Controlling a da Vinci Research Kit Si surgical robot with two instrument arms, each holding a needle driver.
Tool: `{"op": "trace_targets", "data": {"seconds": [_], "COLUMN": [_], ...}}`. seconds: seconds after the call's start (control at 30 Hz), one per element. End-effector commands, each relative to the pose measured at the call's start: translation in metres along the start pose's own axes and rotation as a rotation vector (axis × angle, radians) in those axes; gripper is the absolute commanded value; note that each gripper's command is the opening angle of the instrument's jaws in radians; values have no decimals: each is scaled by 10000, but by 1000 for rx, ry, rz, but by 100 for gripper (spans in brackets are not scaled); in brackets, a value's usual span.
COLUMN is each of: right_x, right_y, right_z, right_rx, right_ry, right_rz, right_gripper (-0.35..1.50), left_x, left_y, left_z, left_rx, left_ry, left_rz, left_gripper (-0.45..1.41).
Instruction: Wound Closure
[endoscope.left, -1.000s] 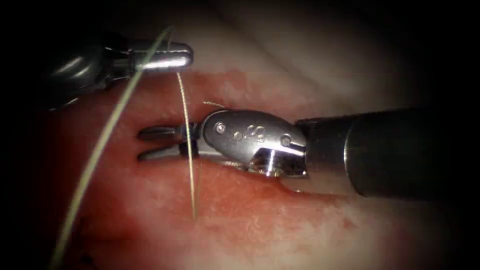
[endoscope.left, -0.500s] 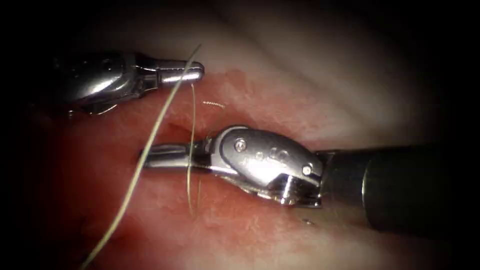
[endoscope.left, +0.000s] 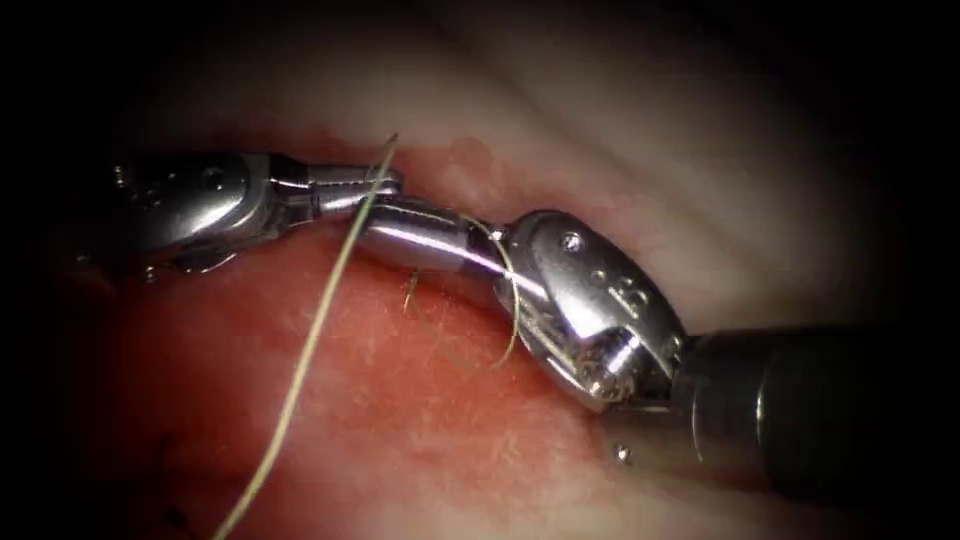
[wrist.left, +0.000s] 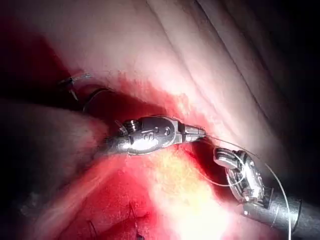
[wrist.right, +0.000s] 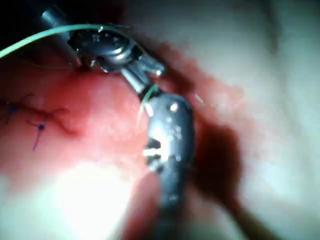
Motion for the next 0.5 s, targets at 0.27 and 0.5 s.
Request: {"op": "trace_targets", "data": {"seconds": [0.27,0.5], "right_x": [-2,-2], "right_y": [20,32], "right_z": [-13,-9], "right_rx": [-125,-263], "right_ry": [21,-58], "right_rz": [32,-5], "right_gripper": [25,69], "left_x": [-19,-32], "left_y": [19,32], "left_z": [-17,-12], "left_rx": [6,14], "left_ry": [-7,-9], "left_rz": [0,-5], "left_gripper": [-35,-35]}}
